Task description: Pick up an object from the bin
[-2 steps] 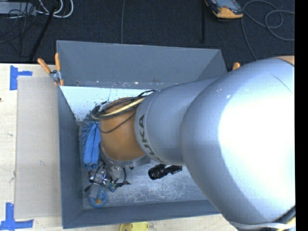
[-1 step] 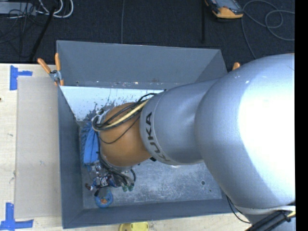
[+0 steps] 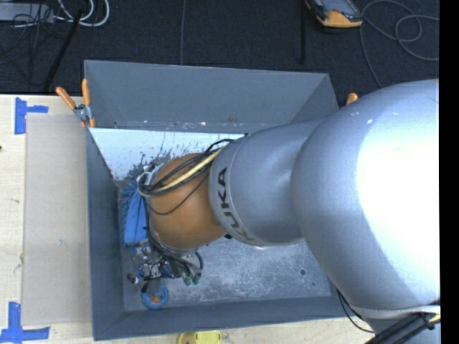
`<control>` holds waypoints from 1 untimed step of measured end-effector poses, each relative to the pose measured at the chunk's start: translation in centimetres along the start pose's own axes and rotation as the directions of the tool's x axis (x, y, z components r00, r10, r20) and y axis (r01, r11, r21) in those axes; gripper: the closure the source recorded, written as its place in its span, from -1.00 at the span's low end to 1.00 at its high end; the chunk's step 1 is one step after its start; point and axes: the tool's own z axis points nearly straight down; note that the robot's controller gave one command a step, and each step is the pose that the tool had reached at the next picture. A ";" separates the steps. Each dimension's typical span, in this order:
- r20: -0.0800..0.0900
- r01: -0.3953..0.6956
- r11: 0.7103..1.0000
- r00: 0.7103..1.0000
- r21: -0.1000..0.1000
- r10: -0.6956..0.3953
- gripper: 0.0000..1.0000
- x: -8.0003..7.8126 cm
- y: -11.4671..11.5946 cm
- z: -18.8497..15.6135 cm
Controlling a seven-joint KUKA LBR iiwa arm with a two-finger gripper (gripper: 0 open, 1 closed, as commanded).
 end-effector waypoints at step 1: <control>-0.002 -0.004 1.000 1.000 0.000 0.004 1.00 0.0 0.0 -0.2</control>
Offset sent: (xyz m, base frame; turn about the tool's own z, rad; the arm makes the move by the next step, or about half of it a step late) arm -0.0002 0.0001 0.0453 -0.0001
